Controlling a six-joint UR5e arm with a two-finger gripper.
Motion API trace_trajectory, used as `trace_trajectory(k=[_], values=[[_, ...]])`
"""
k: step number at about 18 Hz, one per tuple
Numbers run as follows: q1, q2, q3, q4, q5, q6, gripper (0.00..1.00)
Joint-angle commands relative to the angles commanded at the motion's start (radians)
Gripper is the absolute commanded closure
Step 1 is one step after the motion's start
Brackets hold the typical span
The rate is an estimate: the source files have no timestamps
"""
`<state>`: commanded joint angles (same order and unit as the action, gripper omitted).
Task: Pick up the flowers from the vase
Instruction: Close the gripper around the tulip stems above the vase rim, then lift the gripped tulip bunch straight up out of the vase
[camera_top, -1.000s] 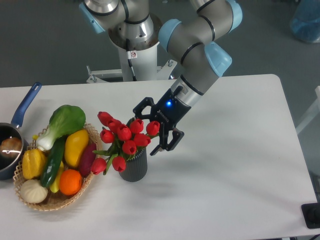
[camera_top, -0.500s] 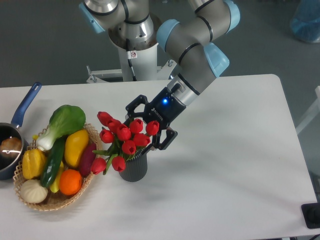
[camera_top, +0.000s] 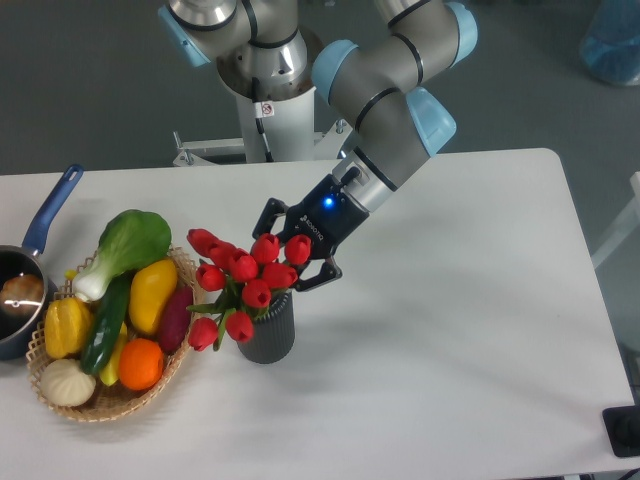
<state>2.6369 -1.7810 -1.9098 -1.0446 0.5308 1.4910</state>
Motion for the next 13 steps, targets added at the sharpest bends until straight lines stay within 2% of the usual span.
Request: trace_trajectory(k=[6, 13], values=[[0.009, 0.023, 0.003, 0.003, -0.006, -0.035, 1.00], [0.034, 0.086, 0.011, -0.003, -0.071, -0.104, 1.00]])
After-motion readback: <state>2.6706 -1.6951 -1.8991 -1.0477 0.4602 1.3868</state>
